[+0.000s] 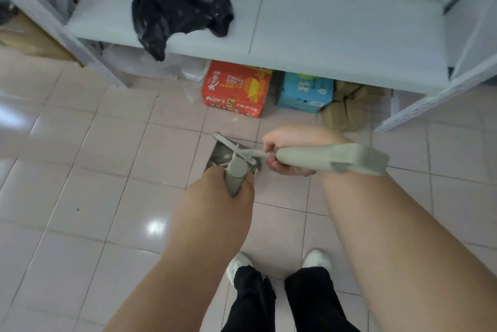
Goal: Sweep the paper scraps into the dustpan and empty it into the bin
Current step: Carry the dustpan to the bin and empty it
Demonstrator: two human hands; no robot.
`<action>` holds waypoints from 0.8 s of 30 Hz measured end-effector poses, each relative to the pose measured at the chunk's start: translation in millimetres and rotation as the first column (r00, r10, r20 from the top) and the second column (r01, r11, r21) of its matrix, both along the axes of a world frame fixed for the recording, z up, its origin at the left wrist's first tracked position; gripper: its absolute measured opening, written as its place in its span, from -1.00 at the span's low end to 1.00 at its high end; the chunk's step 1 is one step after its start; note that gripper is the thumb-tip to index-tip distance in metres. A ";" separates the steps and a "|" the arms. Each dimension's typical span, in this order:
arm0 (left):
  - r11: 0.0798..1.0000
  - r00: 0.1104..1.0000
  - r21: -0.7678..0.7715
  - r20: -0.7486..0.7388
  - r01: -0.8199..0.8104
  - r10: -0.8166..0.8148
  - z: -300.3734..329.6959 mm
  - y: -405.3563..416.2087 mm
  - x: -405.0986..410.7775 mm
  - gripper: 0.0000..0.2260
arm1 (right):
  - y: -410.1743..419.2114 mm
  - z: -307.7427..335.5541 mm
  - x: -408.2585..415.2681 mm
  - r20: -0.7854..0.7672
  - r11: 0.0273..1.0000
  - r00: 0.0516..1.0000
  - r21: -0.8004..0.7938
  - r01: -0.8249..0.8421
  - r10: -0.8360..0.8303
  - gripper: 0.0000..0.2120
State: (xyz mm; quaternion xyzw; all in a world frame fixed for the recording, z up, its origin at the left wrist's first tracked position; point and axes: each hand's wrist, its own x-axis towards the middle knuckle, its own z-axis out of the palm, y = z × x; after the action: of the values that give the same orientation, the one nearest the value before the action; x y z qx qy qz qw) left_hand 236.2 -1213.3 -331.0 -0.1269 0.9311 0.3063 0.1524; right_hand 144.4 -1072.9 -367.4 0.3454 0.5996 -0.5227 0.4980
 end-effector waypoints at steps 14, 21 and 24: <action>0.893 0.913 0.398 0.247 0.210 -0.325 39.2 196.6 21.1 -0.87 | 212.2 38.2 105.7 -0.137 0.893 0.884 -0.022 0.449 -0.448 -0.74; 0.758 0.760 0.518 0.277 0.396 -0.587 65.0 312.6 54.1 -0.93 | 338.9 76.7 177.9 -0.193 0.860 0.849 0.042 0.508 -0.492 -0.75; 0.687 0.694 0.558 0.252 0.465 -0.675 76.0 362.1 74.0 -0.81 | 383.6 91.7 211.4 -0.235 0.865 0.858 0.110 0.490 -0.456 -0.52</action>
State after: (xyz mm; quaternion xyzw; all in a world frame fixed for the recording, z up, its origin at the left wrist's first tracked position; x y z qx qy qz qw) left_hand 310.2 -851.2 -255.0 0.1516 0.7641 0.4120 0.4728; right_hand 355.7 -689.3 -275.7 0.4679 0.5847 -0.6096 0.2601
